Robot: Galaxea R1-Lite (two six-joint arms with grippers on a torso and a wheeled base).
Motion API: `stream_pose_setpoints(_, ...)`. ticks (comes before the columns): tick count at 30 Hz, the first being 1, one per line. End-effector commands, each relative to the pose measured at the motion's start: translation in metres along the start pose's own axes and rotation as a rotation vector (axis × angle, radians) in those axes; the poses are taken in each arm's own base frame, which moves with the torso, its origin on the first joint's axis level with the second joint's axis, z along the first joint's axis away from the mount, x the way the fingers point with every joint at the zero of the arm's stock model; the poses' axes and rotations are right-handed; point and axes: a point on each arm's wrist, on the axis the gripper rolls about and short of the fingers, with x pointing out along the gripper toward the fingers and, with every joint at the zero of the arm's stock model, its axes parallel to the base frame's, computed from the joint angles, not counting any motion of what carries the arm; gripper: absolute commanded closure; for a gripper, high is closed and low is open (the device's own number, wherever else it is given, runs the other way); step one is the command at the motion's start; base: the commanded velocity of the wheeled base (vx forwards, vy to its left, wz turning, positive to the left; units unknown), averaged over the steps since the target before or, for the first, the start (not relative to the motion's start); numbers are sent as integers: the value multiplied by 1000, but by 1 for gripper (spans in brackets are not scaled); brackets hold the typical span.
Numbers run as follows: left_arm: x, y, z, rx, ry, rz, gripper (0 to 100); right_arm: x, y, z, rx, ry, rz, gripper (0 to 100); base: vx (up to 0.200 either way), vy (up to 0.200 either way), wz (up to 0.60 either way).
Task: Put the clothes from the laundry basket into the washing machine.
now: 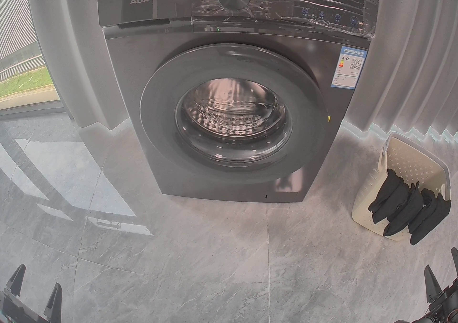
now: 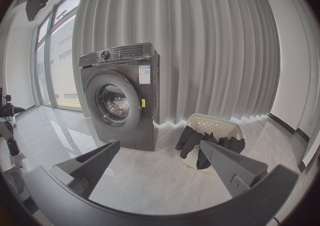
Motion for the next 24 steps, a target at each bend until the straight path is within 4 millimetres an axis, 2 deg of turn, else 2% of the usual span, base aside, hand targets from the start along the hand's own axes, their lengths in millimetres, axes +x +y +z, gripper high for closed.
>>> stream_pose_setpoints(1,0,0,-5,-1,3,1,0,1,0,-5,0,16,1,0,0,0,0)
stream_pose_setpoints(8,0,0,-5,1,1,1,0,1,0,-5,2,16,1,0,0,0,0)
stream_pose_setpoints(14,0,0,-5,1,3,1,0,1,0,-5,0,16,1,0,0,0,-600)
stream_pose_setpoints(24,0,0,-5,1,3,1,0,1,0,-5,0,16,0,0,0,0,0)
